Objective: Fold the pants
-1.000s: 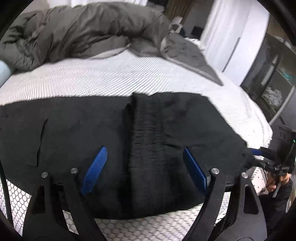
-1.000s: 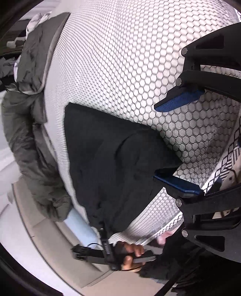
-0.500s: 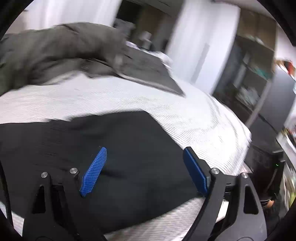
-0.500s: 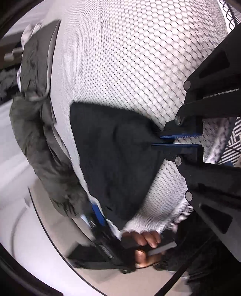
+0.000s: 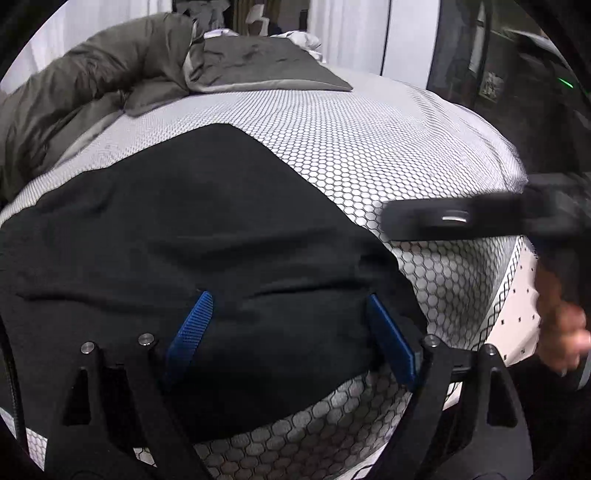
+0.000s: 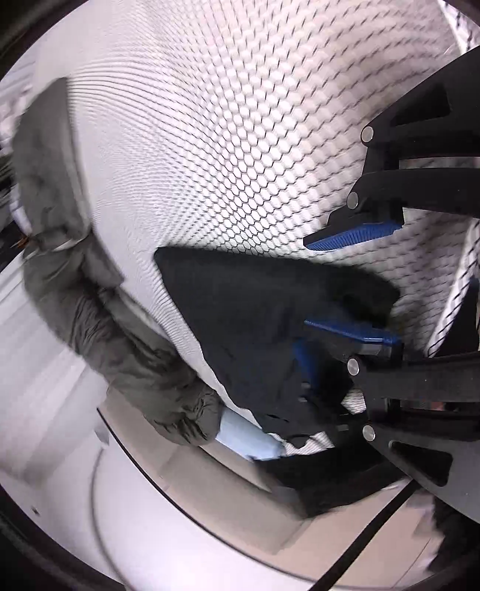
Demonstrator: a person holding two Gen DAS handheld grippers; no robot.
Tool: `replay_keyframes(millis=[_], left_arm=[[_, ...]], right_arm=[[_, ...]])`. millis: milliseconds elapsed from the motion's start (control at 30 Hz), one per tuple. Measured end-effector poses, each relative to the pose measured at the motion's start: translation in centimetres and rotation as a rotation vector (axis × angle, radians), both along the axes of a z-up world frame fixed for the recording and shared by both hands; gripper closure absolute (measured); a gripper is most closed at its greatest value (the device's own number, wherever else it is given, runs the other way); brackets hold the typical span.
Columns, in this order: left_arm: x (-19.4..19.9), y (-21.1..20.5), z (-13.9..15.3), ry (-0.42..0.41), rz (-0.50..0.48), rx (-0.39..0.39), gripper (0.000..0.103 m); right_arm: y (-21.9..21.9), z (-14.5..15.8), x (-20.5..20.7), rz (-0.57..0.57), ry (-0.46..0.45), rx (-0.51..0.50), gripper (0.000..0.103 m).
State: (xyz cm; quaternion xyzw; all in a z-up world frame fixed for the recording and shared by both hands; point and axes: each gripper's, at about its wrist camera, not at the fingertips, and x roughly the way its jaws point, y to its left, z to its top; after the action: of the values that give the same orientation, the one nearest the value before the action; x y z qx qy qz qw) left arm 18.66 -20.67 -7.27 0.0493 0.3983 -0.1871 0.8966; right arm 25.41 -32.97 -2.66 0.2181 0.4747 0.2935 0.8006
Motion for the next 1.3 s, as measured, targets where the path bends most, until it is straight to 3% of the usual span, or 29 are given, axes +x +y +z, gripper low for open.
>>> replay_keyframes(millis=[67, 200, 333, 400, 667, 767, 867, 933, 1000, 1133, 1233, 1300], left_arm=[[-0.2, 0.3, -0.4, 0.008, 0.000, -0.025, 0.019], [-0.7, 0.6, -0.9, 0.003, -0.018, -0.026, 0.019], [-0.3, 1.9, -1.2, 0.006, -0.026, -0.041, 0.019], [-1.3, 1.9, -1.3, 0.005, -0.030, -0.042, 0.019], [-1.1, 2.2, -1.3, -0.003, -0.051, -0.044, 0.019], [-1.2, 3.1, -0.4, -0.008, -0.082, -0.069, 0.019], [-1.1, 5.4, 1.8, -0.047, -0.060, -0.086, 0.019], [-0.8, 7.5, 3.5, -0.081, -0.020, -0.096, 0.018], [0.0, 10.6, 5.1, -0.112, 0.066, -0.080, 0.013], [2.6, 17.5, 6.6, -0.107, 0.278, -0.025, 0.009], [5.0, 21.3, 6.5, -0.062, 0.332, -0.010, 0.009], [7.5, 24.3, 6.1, -0.018, 0.421, 0.005, 0.009]], right_arm=[[1.3, -1.2, 2.1, 0.062, 0.068, -0.020, 0.063], [4.2, -1.2, 5.3, 0.089, 0.051, -0.088, 0.063], [5.0, -1.5, 9.4, 0.072, 0.070, -0.106, 0.082], [5.7, -1.5, 11.3, 0.083, 0.077, -0.112, 0.085], [5.4, -1.4, 16.8, 0.044, 0.079, -0.115, 0.085], [5.8, -1.1, 16.8, 0.039, 0.065, -0.159, 0.075], [4.8, 0.6, 14.9, 0.063, 0.021, -0.186, 0.055], [4.0, 1.7, 13.3, 0.073, -0.018, -0.196, 0.028], [3.1, 2.5, 11.0, 0.057, -0.068, -0.222, 0.014], [3.3, 1.8, 7.7, 0.095, -0.061, -0.244, 0.014], [5.1, 0.4, 6.2, 0.179, -0.049, -0.284, 0.014], [6.1, -0.1, 5.4, 0.200, -0.069, -0.338, 0.014]])
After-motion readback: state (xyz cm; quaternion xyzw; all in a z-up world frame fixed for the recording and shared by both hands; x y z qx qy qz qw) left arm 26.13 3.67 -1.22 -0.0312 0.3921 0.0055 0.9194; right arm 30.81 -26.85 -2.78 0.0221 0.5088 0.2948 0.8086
